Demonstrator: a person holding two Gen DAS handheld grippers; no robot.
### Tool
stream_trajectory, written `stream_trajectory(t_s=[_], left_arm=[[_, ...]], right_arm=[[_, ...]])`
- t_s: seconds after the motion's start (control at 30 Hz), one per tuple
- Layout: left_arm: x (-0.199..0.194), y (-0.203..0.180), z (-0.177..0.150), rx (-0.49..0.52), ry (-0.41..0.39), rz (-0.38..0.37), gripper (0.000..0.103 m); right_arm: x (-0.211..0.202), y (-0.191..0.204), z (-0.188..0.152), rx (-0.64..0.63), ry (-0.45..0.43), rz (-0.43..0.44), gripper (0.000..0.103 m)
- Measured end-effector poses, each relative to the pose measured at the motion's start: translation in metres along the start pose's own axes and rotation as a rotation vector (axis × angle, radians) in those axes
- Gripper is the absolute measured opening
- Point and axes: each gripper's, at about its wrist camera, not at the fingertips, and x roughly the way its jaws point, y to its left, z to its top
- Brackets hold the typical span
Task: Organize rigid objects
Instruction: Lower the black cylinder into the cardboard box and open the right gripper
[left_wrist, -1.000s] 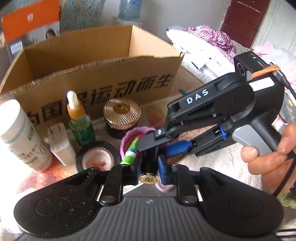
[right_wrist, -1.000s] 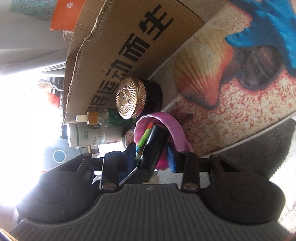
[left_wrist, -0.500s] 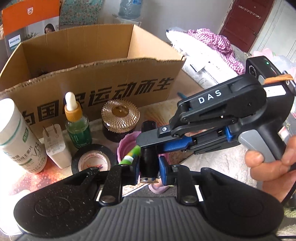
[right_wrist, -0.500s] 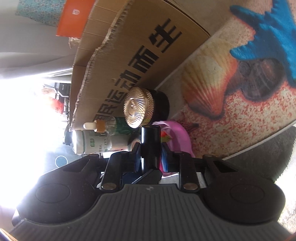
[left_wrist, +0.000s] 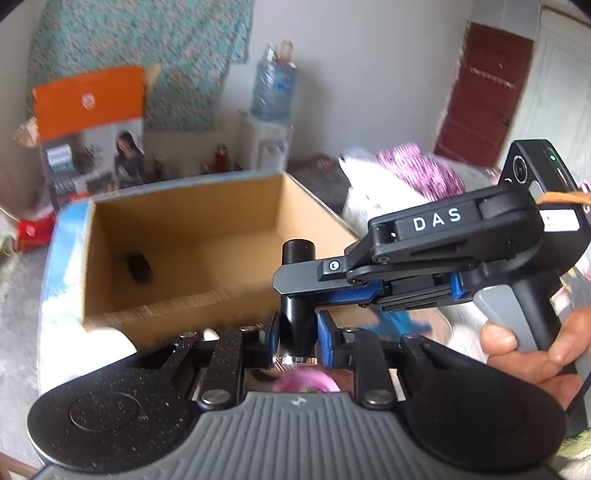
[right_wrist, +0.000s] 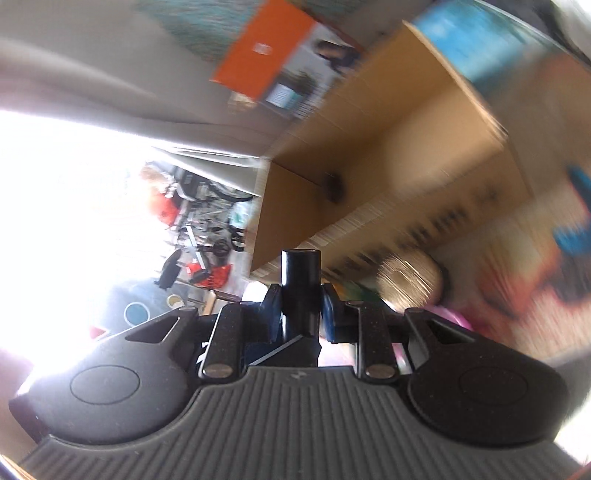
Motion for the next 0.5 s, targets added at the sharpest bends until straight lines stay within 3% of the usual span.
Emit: stream_trajectory(t_s=[0.27, 0.5], left_arm=[[0.015, 0.046, 0.053, -0.049, 0.009, 0.156, 0.023], [0.069, 0.092, 0.065, -0.105, 0.171, 0.243, 0.023]], right_arm=[[0.064, 0.040, 0.079, -0.064, 0.099, 0.061, 0.021], [0.155, 0.023, 0.119, 0.011, 0.294, -0.006, 0.021]])
